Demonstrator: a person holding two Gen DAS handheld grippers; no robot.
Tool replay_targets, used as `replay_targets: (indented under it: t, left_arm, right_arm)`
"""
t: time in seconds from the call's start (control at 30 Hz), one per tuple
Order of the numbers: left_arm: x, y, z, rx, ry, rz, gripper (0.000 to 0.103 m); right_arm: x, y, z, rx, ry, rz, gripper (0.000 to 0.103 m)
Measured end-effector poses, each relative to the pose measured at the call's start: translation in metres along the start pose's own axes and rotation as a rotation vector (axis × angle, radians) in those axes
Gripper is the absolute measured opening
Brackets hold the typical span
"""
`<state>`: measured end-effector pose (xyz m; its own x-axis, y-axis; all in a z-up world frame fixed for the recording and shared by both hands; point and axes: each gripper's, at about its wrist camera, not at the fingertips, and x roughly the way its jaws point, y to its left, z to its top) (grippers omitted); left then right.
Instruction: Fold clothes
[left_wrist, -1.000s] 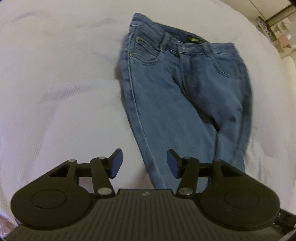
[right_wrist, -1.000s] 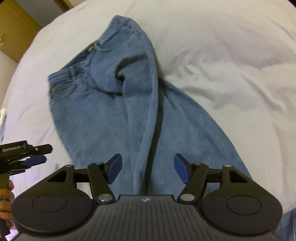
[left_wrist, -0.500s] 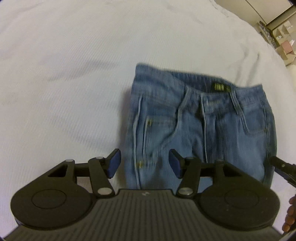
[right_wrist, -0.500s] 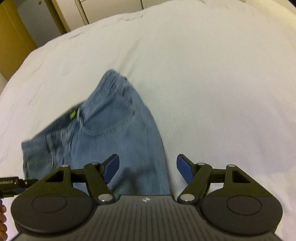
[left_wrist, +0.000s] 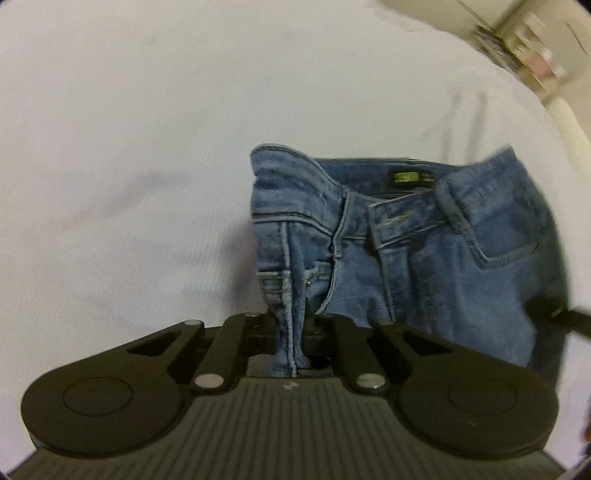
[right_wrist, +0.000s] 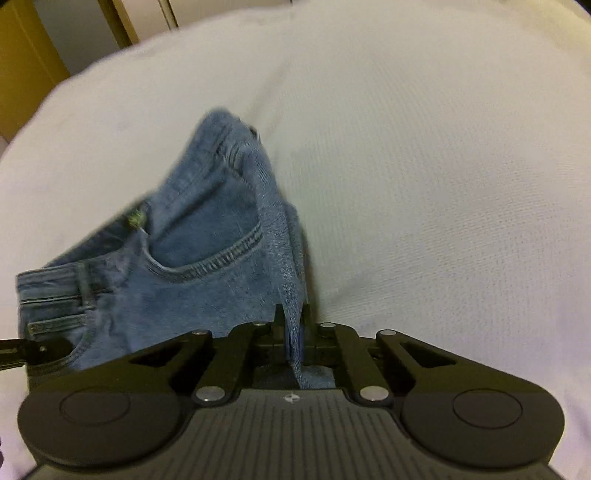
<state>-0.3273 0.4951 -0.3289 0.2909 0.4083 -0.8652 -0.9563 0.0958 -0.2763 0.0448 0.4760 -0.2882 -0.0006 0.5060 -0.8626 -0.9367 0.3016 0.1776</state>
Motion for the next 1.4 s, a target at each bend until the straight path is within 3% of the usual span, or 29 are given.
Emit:
replay_targets:
  t: [0.17, 0.4, 0.53, 0.7, 0.87, 0.97, 1.13, 1.27, 1.4]
  left_arm:
    - [-0.075, -0.015, 0.001, 0.061, -0.15, -0.026, 0.005]
    - [-0.226, -0.031, -0.006, 0.154, -0.402, -0.053, 0.005]
    - [-0.312, -0.023, 0.003, 0.191, -0.562, -0.062, 0.005]
    - [-0.41, 0.01, 0.025, 0.25, -0.694, -0.075, 0.006]
    - [-0.496, 0.055, 0.054, 0.373, -0.815, -0.064, 0.006]
    - [-0.543, 0.089, 0.086, 0.385, -0.866, -0.089, 0.006]
    - [-0.62, 0.124, 0.146, 0.448, -0.963, -0.027, 0.006]
    - [-0.665, 0.111, 0.179, 0.504, -1.03, -0.025, 0.005]
    - [-0.677, 0.06, 0.179, 0.596, -1.018, -0.126, 0.005]
  right_arm:
    - [-0.103, 0.001, -0.01, 0.063, -0.195, 0.1, 0.004]
    - [-0.268, 0.019, -0.038, 0.076, -0.464, 0.228, 0.004]
    - [-0.357, 0.05, -0.05, 0.03, -0.605, 0.282, 0.005]
    - [-0.44, 0.107, -0.057, 0.012, -0.736, 0.356, 0.005]
    - [-0.498, 0.18, -0.07, 0.039, -0.847, 0.425, 0.005]
    - [-0.523, 0.229, -0.073, 0.059, -0.911, 0.444, 0.005]
    - [-0.55, 0.313, -0.066, 0.061, -0.961, 0.499, 0.005]
    - [-0.571, 0.346, -0.067, 0.094, -0.994, 0.529, 0.005]
    - [-0.585, 0.334, -0.085, 0.179, -1.029, 0.48, 0.005]
